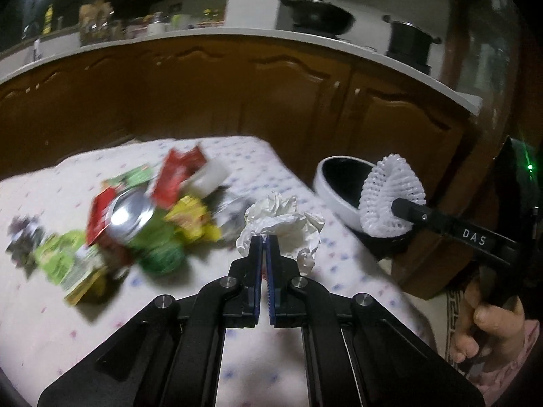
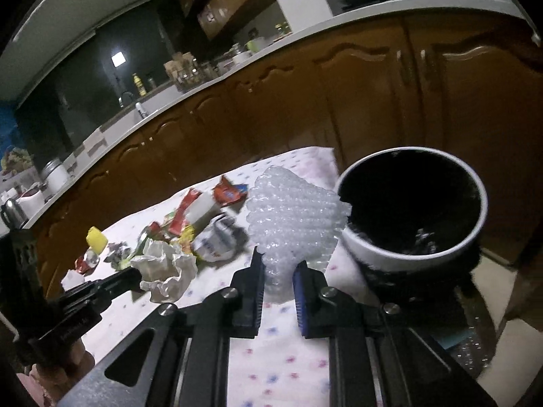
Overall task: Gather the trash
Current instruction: 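Carry both items over the black bin and open both tools to drop them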
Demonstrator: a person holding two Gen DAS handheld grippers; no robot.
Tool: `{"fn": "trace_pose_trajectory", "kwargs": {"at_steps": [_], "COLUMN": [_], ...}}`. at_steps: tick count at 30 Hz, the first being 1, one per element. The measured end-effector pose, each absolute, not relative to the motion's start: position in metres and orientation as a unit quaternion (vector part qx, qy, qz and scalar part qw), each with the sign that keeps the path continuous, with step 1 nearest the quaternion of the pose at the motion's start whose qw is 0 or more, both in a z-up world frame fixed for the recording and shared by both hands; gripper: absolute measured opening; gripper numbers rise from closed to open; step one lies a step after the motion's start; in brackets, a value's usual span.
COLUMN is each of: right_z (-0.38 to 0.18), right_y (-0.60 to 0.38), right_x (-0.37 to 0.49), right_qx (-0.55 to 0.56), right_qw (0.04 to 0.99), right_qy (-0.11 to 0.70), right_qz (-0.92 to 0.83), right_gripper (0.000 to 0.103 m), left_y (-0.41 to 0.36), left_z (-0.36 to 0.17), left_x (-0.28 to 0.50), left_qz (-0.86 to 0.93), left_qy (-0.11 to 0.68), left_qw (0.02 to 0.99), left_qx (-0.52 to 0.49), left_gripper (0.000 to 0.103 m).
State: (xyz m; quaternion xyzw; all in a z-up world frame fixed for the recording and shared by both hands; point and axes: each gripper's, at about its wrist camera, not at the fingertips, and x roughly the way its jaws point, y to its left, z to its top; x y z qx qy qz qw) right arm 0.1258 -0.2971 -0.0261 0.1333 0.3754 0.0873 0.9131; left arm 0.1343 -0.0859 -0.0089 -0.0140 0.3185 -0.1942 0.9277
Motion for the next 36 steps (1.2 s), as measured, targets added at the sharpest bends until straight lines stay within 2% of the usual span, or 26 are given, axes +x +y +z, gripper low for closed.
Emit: {"fn": "trace_pose_trajectory", "kwargs": {"at_steps": [20,36], "right_z": [-0.026,-0.049], "right_y": [-0.374,-0.416], "right_x": [0.159,0.191], "right_qx": [0.114,0.094], "right_qw": [0.912,0.889], "right_qy": [0.394,0.448], "right_qz": [0.010,-0.005], "right_gripper": [0.017,0.022], "left_y": [-0.206,-0.274], "left_z": [0.006,-0.025], "left_x": [0.207,0.264], "left_qz": [-0.261,-0.263], "left_qy": [0.324,0.381], "left_qw": [0.909,0.885], "left_qx": [0.017,0.054], "left_gripper": [0.002,0.002]}}
